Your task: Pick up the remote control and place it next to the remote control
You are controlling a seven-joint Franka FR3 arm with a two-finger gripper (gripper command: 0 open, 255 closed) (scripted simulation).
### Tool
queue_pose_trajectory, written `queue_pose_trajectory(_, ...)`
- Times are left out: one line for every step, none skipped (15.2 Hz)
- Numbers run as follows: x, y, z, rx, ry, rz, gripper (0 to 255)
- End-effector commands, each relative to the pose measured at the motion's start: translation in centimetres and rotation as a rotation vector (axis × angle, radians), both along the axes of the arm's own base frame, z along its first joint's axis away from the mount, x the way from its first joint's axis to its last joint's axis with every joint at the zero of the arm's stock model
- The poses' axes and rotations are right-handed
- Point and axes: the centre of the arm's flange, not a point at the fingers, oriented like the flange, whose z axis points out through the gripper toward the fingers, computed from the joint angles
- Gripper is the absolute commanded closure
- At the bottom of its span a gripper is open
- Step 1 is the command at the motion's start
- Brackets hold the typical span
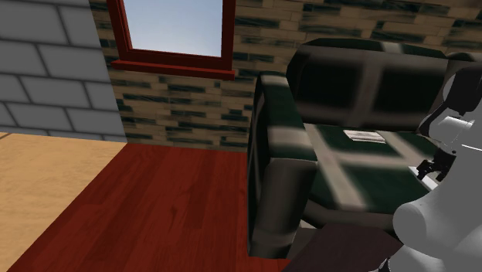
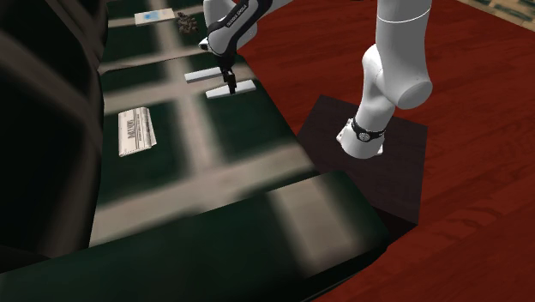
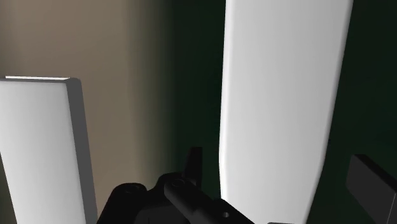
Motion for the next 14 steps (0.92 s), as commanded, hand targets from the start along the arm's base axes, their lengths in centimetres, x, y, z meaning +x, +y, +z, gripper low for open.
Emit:
queue_pose_trajectory(0.0, 0.0, 0.0, 0.0, 0.0, 0.0, 0)
queue_pose_trajectory(0.0, 0.0, 0.0, 0.0, 0.0, 0.0, 0)
queue_pose_trajectory(0.0, 0.0, 1.3, 0.0, 0.0, 0.0, 0)
queue_pose_trajectory(0.0, 0.0, 2.6, 0.0, 0.0, 0.0, 0)
queue_pose_trajectory(0.0, 0.0, 4.0, 0.0, 0.0, 0.0, 0)
queue_pose_trajectory(0.0, 0.0, 5.0, 0.0, 0.0, 0.0, 0)
queue_pose_trajectory(0.0, 0.0, 5.0, 0.0, 0.0, 0.0, 0)
queue_pose_trajectory(0.0, 0.0, 5.0, 0.0, 0.0, 0.0, 0)
queue_pose_trajectory(0.0, 0.0, 5.0, 0.0, 0.0, 0.0, 0)
queue_pose_trajectory(0.0, 0.0, 5.0, 0.0, 0.0, 0.0, 0)
queue_pose_trajectory(0.0, 0.0, 5.0, 0.0, 0.0, 0.0, 0)
queue_pose_trajectory(0.0, 0.0, 5.0, 0.0, 0.0, 0.0, 0)
queue_pose_trajectory(0.0, 0.0, 5.0, 0.0, 0.0, 0.0, 0)
queue_pose_trajectory(0.0, 0.0, 5.0, 0.0, 0.0, 0.0, 0)
